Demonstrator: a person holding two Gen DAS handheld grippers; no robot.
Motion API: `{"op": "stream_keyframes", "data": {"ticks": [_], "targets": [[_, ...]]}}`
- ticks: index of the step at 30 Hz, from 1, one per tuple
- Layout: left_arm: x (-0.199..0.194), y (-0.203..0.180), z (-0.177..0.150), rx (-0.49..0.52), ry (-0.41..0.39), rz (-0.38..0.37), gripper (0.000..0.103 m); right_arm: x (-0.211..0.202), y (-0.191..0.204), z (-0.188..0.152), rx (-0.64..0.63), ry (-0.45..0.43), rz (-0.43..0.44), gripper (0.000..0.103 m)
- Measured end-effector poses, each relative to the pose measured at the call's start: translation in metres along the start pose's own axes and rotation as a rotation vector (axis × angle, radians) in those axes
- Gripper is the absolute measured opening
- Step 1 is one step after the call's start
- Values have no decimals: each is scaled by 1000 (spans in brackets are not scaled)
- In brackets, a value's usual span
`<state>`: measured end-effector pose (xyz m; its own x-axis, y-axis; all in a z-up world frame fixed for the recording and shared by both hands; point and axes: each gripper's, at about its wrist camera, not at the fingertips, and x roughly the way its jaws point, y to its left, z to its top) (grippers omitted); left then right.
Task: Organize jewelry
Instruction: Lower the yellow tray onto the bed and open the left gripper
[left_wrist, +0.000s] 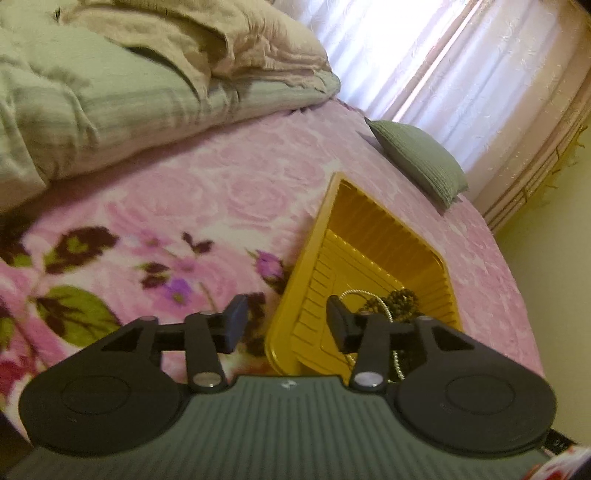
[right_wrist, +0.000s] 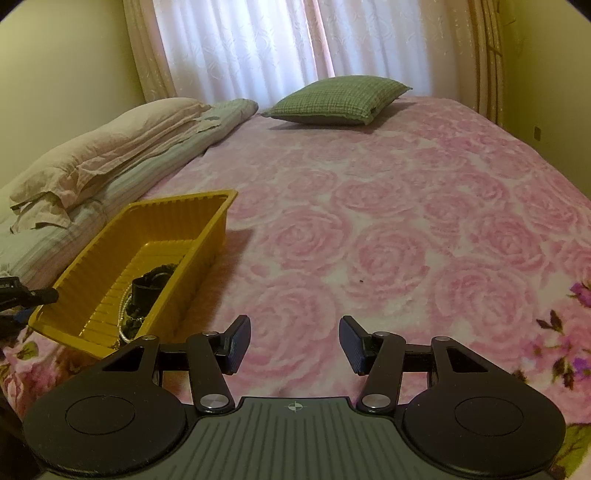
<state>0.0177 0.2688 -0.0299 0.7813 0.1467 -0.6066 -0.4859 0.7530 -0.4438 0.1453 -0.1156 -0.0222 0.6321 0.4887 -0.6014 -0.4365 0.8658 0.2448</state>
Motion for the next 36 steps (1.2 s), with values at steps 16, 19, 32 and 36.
{"op": "stream_keyframes", "data": {"ticks": [16,19,32,36], "targets": [[-55,-85,-30,378,-157,91,103,-19,-12,-1,47,14,-79,54],[-58,-100,-42,415,-134,66,103,-25,-12,-3,46,17,-95,73],[-52,-140,-97,477,49,11,103,-56,-6,-21,21,42,-114,81],[-51,-144,-112,488,101,9,102,-65,-7,-29,23,52,-128,81]]}}
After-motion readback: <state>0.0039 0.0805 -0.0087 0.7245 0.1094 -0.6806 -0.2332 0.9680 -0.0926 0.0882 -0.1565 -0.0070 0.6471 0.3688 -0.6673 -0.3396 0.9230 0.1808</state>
